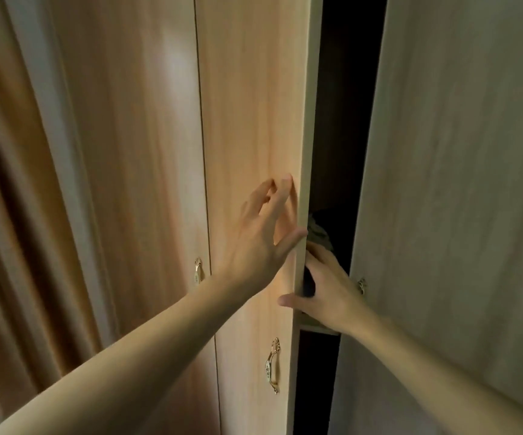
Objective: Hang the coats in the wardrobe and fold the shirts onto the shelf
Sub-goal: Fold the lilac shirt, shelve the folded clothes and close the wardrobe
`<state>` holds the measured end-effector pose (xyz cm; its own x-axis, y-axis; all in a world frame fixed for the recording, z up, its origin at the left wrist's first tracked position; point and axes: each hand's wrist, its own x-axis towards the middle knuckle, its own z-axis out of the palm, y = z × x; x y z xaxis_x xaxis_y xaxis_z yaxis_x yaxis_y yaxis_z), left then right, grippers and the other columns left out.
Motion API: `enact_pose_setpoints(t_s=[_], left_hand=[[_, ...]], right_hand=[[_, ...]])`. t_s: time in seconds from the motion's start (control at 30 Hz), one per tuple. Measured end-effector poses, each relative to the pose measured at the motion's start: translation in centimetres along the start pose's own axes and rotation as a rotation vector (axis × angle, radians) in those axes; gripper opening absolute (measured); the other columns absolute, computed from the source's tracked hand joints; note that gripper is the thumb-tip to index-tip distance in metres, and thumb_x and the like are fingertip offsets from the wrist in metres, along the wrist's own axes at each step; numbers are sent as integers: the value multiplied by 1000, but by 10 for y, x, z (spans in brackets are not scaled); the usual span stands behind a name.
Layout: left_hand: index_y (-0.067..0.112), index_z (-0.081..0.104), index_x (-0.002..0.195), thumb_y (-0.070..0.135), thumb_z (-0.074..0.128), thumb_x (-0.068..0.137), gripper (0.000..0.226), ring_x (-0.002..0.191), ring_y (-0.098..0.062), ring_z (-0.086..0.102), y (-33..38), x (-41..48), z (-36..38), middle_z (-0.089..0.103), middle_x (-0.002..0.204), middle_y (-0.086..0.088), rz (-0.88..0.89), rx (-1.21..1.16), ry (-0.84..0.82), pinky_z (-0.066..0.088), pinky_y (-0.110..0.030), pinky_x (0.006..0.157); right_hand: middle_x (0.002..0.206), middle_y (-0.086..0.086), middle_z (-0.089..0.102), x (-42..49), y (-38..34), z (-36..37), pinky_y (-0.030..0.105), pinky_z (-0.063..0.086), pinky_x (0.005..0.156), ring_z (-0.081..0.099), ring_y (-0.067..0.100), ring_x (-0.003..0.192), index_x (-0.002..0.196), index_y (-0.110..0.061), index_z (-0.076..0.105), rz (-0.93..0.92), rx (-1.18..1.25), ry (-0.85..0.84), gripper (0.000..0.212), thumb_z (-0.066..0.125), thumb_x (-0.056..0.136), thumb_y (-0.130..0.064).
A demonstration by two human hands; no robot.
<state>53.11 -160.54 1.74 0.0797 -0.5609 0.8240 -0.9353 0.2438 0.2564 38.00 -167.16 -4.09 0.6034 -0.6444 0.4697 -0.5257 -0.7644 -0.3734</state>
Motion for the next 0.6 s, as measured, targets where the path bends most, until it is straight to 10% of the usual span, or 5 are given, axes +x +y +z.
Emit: enact_pose_setpoints(t_s=[0.6], left_hand=[[40,25,150,43,55,96,61,134,-26,35,23,75,130,25,153,1,35,238,93,51,-31,83]], right_hand=[[163,-8,7,32,127,-56,37,19,121,11,14,149,155,-33,13,-59,37,87,81,59,91,-52]])
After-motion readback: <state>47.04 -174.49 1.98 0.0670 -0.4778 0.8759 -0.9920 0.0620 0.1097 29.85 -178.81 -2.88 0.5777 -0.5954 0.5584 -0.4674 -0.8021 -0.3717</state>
